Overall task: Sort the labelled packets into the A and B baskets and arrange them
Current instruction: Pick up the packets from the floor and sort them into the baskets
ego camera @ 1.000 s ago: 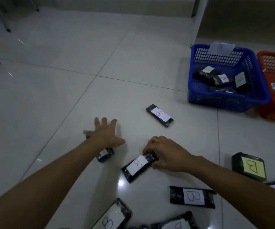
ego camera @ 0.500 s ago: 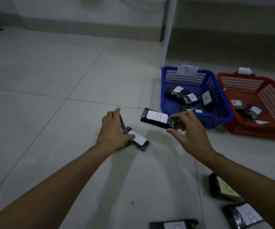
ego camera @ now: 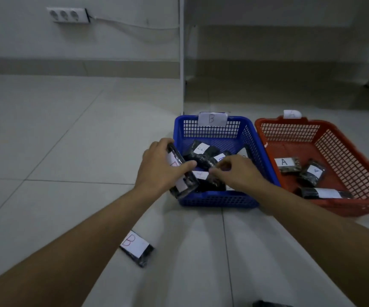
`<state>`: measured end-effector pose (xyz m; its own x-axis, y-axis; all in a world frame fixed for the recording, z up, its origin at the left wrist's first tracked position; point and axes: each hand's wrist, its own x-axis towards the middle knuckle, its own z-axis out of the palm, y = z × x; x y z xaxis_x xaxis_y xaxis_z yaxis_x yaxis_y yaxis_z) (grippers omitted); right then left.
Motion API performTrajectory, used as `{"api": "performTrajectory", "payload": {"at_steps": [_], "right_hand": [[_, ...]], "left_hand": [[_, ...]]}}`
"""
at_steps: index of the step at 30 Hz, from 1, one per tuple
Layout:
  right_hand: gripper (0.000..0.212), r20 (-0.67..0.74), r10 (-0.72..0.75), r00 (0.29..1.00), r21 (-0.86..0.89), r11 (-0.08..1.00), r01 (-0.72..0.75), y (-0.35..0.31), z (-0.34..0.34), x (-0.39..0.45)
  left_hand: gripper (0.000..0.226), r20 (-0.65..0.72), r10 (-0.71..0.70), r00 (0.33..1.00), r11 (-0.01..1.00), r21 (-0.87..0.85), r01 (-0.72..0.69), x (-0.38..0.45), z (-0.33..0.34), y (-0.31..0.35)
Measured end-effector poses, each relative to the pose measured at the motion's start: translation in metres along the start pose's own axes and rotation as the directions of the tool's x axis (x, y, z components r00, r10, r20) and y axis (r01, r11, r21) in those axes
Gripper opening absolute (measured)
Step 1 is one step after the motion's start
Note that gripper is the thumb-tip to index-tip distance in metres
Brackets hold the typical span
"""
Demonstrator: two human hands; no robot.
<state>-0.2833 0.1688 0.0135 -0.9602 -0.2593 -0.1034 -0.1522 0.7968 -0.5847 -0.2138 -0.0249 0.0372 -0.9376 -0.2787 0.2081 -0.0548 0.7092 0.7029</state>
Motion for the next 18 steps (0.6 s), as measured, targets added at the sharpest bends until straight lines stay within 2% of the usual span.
{"api": "performTrajectory", "payload": {"at_steps": [2,3,4,6,8,10,12,13,14,16,17,18], "right_hand": [[0.032,0.060,-0.058,0.997,0.254,0.966,0.041,0.000,-0.010,-0.009],[0.030,0.139,-0.091,0.986,0.413,0.910,0.026,-0.001,-0.016,-0.016],[0.028,0.209,-0.123,0.970,0.499,0.867,0.002,0.000,-0.020,-0.021],[0.035,0.235,-0.160,0.959,0.513,0.858,0.018,0.004,-0.021,-0.024],[0.033,0.152,-0.106,0.983,0.484,0.875,0.020,0.012,-0.020,-0.016],[0.031,0.093,-0.003,0.996,0.502,0.864,-0.044,0.020,-0.025,-0.002],[0.034,0.034,0.113,0.993,0.493,0.862,-0.115,0.028,-0.032,0.011],[0.034,-0.008,0.179,0.984,0.484,0.862,-0.153,0.033,-0.033,0.018],[0.032,-0.032,0.247,0.968,0.478,0.855,-0.203,0.039,-0.034,0.026],[0.029,-0.020,0.358,0.934,0.467,0.829,-0.308,0.048,-0.033,0.036],[0.031,-0.002,0.390,0.921,0.462,0.817,-0.345,0.051,-0.031,0.038],[0.036,0.022,0.417,0.909,0.460,0.802,-0.380,0.054,-0.030,0.039]], "left_hand": [[0.071,-0.019,-0.088,0.996,0.994,-0.063,0.087,0.012,0.010,0.009],[0.069,-0.022,-0.125,0.992,0.988,-0.091,0.122,0.017,0.016,0.013],[0.065,-0.013,-0.156,0.988,0.981,-0.116,0.153,0.020,0.024,0.017],[0.064,0.046,-0.217,0.975,0.960,-0.173,0.222,0.021,0.040,0.025],[0.060,0.093,-0.236,0.967,0.933,-0.256,0.252,0.018,0.050,0.026],[0.046,0.020,-0.205,0.979,0.926,-0.319,0.200,0.010,0.047,0.017],[0.036,-0.116,-0.127,0.985,0.955,-0.282,0.090,-0.008,0.037,-0.007],[0.031,-0.136,-0.068,0.988,0.975,-0.218,0.037,-0.020,0.031,-0.024],[0.029,-0.092,-0.012,0.996,0.992,-0.126,0.000,-0.032,0.024,-0.041],[0.038,0.159,0.015,0.987,0.996,0.089,-0.029,-0.055,0.010,-0.071],[0.047,0.329,-0.038,0.944,0.979,0.204,-0.032,-0.062,0.003,-0.084],[0.058,0.479,-0.123,0.869,0.945,0.324,-0.045,-0.068,-0.004,-0.094]]}}
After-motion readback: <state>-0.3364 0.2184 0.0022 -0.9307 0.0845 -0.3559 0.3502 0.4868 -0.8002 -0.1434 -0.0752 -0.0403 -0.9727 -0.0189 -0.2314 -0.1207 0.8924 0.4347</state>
